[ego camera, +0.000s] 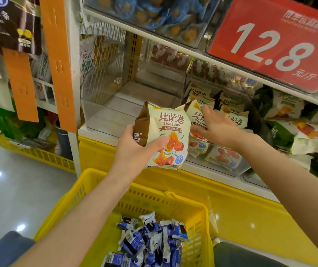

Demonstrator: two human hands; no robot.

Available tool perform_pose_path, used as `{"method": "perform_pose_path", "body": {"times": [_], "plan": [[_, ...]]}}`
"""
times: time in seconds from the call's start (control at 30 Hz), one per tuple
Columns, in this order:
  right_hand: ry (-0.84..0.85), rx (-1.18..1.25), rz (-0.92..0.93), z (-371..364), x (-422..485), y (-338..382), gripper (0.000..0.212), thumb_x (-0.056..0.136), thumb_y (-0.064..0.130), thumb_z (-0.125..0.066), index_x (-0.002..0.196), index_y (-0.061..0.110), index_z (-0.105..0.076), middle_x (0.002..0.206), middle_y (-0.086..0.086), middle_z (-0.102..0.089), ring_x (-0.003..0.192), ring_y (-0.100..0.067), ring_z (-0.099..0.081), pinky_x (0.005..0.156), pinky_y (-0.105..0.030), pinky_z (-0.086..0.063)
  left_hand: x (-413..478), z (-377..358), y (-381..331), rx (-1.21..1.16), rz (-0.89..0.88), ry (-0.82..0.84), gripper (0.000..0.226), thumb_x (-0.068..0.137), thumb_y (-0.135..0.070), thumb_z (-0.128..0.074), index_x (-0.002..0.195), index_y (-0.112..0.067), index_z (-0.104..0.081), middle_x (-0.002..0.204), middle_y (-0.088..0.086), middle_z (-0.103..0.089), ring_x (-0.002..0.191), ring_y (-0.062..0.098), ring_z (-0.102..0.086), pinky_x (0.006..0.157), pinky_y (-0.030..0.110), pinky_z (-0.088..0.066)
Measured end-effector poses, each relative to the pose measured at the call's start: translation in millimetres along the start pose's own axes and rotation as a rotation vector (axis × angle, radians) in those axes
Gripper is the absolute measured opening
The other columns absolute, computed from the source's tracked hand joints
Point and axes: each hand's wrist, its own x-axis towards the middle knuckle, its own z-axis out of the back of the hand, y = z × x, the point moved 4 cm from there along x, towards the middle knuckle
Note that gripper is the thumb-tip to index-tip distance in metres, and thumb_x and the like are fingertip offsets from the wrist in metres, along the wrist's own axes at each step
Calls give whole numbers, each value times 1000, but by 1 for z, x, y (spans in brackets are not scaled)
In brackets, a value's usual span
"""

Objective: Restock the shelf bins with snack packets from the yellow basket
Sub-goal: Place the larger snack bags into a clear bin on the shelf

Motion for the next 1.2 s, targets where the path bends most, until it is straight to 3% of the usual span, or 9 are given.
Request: {"method": "perform_pose_path", "body": {"times": [0.13,0.23,0.33,0.43,0.63,0.83,1.03,1.13,1.2], "plan": [[41,72,-13,0,-3,1,64,87,58,-45,128,9,-35,121,-11,-50,93,-19,-40,75,-32,-31,-2,-3,-3,-17,-7,22,36,66,-37,-77,87,-41,-48,89,-19,-60,74,3,-64,46,10,-47],[92,134,-62,5,-7,-2,65,90,53,-46,137,12,-30,134,-10,-44,113,-23,-42,88,-36,-35,-7,-7,-3,-9,-18,70,39,63,-37,-78,89,-40,-50,89,-17,-64,74,3,-67,49,12,-49],[-105,275,-67,24,-28,6,58,95,43,-41,145,16,-25,148,-7,-33,136,-23,-28,110,-37,-23,-10,-12,-1,59,-42,137,44,60,-36,-82,94,-39,-52,91,-16,-67,78,2,-68,55,16,-53],[-284,564,22,45,-67,20,42,99,35,-32,138,20,-41,140,3,-46,131,-10,-37,109,-29,-29,-14,-19,0,141,-104,228,52,59,-29,-85,99,-39,-54,93,-19,-69,86,-2,-66,64,17,-55],[-106,750,121,63,-127,14,45,89,64,-24,109,43,-58,111,30,-58,107,11,-52,89,-19,-46,-30,-44,1,261,-170,421,61,58,-24,-85,103,-44,-49,96,-33,-64,88,-11,-61,64,6,-47],[21,282,200,43,-151,4,93,59,82,-44,141,40,-28,135,22,-48,118,2,-44,88,-10,-36,-45,-74,8,452,-213,477,71,54,-44,-84,101,-62,-34,101,-28,-60,92,-12,-58,77,14,-51],[-101,301,135,62,-147,-36,62,64,73,-51,116,39,-45,90,26,-60,80,10,-58,58,-8,-42,-33,-118,-29,715,-506,553,66,69,-62,-58,125,-52,-26,103,-38,-45,86,-21,-44,71,8,-40],[-284,271,-23,86,-135,-77,40,62,72,-48,89,45,-36,64,22,-48,52,6,-49,43,-14,-33,-2,-129,-57,753,-708,411,55,83,-52,-40,134,-31,-34,130,-14,-49,106,-6,-46,88,22,-45],[-404,229,-120,96,-125,-98,35,69,64,-59,82,41,-35,58,17,-41,46,0,-41,43,-18,-26,24,-131,-66,913,-783,304,51,91,-44,-38,137,-23,-36,139,-5,-45,123,7,-42,102,30,-33]]}}
